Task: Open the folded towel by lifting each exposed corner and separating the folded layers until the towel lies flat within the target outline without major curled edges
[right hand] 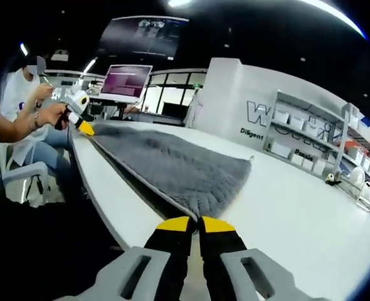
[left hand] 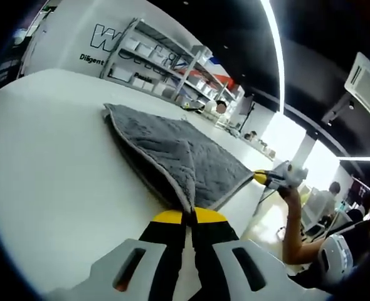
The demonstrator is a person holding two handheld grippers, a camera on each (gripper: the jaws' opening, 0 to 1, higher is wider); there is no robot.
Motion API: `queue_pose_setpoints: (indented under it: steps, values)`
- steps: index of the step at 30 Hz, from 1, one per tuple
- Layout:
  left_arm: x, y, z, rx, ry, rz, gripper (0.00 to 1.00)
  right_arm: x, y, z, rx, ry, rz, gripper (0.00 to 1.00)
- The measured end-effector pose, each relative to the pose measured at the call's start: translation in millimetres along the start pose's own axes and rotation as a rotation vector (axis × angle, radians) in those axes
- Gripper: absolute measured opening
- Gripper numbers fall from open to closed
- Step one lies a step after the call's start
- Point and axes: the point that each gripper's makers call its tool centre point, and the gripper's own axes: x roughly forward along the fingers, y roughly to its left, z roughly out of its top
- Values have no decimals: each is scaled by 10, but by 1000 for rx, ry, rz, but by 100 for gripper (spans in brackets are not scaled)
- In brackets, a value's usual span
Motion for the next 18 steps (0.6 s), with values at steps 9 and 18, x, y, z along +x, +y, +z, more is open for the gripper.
queue_pose_setpoints:
  steps: [9, 18]
  values:
    - [-142, 0, 259, -49, -138, -51, 31, -124, -122, 96, 47, -14, -58, 41]
    - [-388, 72, 483, 49, -250, 22, 83, -152, -187, 223, 166, -27, -90, 86]
